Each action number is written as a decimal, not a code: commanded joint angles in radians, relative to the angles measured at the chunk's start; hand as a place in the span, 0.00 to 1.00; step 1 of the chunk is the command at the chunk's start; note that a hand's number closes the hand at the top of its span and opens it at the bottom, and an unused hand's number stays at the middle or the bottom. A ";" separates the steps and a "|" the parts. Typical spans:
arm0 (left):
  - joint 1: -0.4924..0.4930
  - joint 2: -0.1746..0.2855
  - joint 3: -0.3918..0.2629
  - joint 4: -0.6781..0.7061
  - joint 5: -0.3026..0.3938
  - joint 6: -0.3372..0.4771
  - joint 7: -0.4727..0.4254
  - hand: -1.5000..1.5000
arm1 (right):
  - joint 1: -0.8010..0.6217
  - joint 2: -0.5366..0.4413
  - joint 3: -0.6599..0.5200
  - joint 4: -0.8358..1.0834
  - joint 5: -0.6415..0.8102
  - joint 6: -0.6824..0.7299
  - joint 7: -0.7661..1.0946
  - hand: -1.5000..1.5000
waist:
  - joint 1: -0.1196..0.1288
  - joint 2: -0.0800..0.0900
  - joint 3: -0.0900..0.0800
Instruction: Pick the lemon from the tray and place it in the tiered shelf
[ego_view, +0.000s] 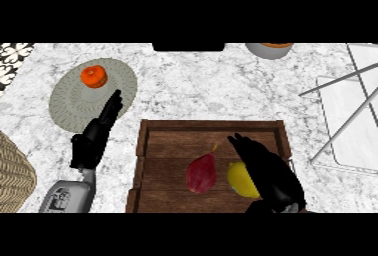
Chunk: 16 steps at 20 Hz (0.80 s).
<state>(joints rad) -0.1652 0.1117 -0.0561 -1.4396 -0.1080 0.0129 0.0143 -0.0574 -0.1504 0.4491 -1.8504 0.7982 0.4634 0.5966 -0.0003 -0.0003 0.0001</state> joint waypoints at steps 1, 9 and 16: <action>-0.032 0.001 0.019 -0.010 0.015 -0.018 0.034 0.50 | 0.066 0.007 0.078 0.090 0.082 -0.096 -0.079 0.00 | 0.000 0.000 0.000; -0.029 -0.032 -0.004 -0.049 -0.024 0.003 0.078 0.50 | 0.033 -0.054 0.066 0.043 0.139 -0.034 -0.145 1.00 | -0.001 -0.001 0.000; -0.033 -0.002 0.047 0.041 -0.022 -0.017 -0.030 0.50 | 0.074 -0.197 -0.012 -0.042 0.035 -0.005 -0.390 1.00 | -0.010 0.001 0.000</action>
<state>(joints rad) -0.1723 0.0974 -0.0308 -1.4457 -0.1252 -0.0064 0.0175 0.0007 -0.2173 0.4860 -1.8355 0.9142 0.4186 0.3851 -0.0027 -0.0012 -0.0004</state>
